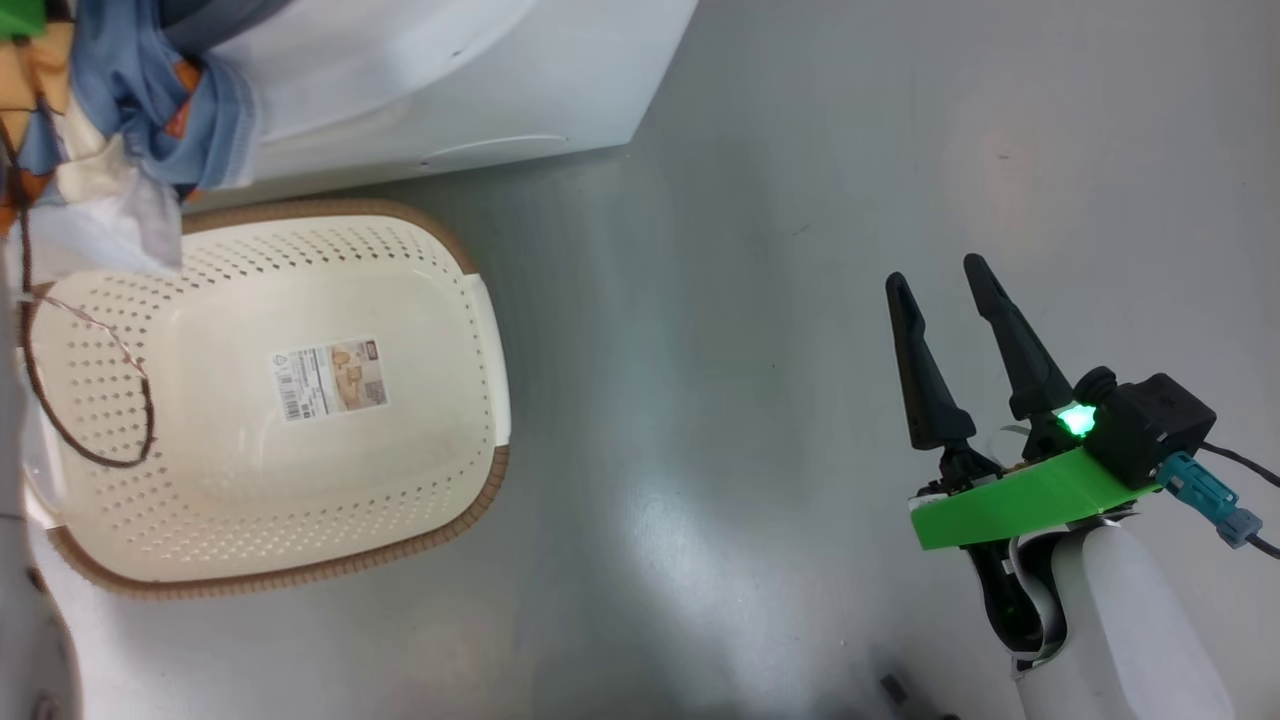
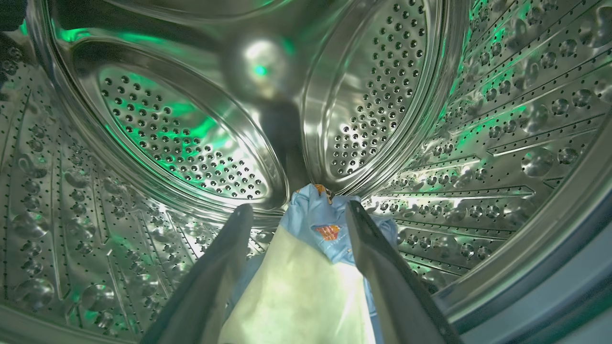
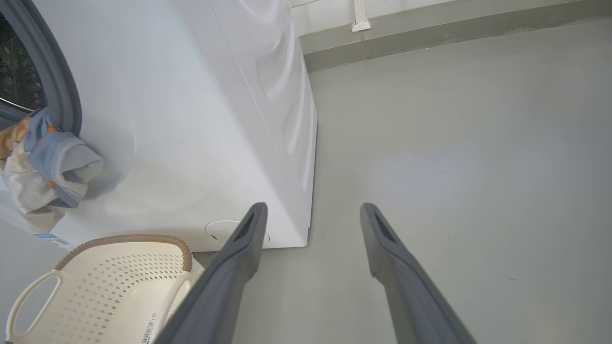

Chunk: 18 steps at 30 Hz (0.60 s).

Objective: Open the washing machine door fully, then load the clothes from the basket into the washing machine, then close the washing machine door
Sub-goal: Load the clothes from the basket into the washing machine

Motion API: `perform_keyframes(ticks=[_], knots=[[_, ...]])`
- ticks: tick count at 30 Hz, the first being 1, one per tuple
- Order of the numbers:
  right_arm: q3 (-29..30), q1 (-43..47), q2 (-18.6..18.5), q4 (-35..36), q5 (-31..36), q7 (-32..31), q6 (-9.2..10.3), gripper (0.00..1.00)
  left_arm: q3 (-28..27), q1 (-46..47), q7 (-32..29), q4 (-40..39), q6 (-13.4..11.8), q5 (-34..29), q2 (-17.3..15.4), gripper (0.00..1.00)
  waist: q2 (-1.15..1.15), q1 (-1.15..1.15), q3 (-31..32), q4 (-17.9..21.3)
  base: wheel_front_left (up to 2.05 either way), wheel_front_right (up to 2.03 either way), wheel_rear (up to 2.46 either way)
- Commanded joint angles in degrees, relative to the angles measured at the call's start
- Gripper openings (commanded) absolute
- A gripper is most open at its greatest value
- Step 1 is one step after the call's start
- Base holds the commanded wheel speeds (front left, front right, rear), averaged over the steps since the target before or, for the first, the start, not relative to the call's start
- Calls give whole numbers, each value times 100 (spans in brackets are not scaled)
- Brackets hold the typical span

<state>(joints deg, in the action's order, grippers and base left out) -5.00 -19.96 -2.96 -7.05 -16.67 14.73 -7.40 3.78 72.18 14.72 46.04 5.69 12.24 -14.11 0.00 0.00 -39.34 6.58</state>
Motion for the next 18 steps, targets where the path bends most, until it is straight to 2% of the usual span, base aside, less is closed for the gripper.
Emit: perform_keyframes(ticks=[1,18], knots=[[-109,98,8,98,69,27,-9,100,-87,-183,27,-239,-39,19,-220,100,0,0,48,-48,0,0,0],[-3,168,8,91,104,27,-9,100,-388,-1882,28,-2144,-184,63,106,100,0,0,224,-244,0,0,0]])
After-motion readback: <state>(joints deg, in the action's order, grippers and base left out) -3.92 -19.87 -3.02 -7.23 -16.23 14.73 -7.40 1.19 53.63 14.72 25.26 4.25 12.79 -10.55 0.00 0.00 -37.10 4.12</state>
